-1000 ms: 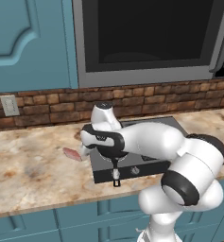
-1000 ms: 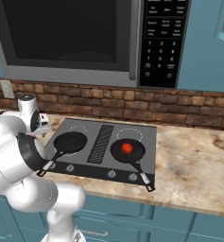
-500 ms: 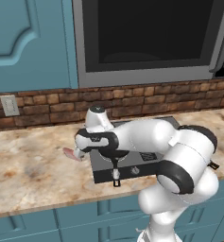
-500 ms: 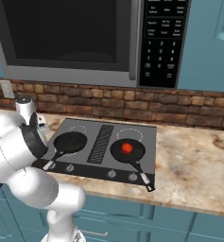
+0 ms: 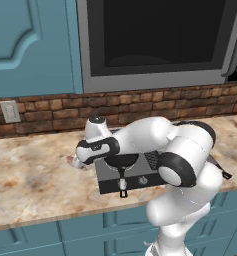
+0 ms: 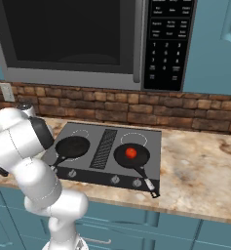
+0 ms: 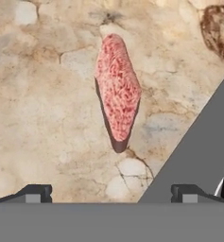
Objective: Place both pans onto different burners. Then place the tomato and the steak on different pans.
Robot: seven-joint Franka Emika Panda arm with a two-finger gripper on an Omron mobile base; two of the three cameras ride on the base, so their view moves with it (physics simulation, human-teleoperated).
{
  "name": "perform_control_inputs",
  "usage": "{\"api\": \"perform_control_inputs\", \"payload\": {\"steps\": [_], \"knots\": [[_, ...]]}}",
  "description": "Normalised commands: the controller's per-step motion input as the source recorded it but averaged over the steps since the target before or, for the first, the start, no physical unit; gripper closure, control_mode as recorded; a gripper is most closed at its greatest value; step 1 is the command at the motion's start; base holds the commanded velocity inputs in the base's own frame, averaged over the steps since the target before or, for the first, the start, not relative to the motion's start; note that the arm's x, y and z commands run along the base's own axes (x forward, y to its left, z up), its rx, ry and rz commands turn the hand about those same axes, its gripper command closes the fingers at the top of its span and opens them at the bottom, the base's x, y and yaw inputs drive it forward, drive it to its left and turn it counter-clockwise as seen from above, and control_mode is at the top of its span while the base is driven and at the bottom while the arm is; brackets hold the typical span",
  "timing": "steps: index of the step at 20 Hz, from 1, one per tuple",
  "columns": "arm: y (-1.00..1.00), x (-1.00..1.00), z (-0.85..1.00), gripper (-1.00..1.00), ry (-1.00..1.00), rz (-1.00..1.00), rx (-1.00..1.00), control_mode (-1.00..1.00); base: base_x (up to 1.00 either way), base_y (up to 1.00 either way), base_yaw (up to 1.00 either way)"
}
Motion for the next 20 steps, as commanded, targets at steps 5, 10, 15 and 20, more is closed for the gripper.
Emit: {"api": "perform_control_inputs", "payload": {"steps": [5, 10, 15, 20], "knots": [[0.05, 0.26, -0.04, -1.0, 0.0, 0.0, 0.0, -1.0, 0.0, 0.0, 0.0], [0.16, 0.18, -0.15, -1.0, 0.0, 0.0, -0.01, -1.0, 0.0, 0.0, 0.0], [0.22, 0.13, -0.23, -1.0, 0.0, 0.0, -0.02, -1.0, 0.0, 0.0, 0.0], [0.12, 0.24, -0.15, -1.0, 0.0, 0.0, 0.0, -1.0, 0.0, 0.0, 0.0]]}}
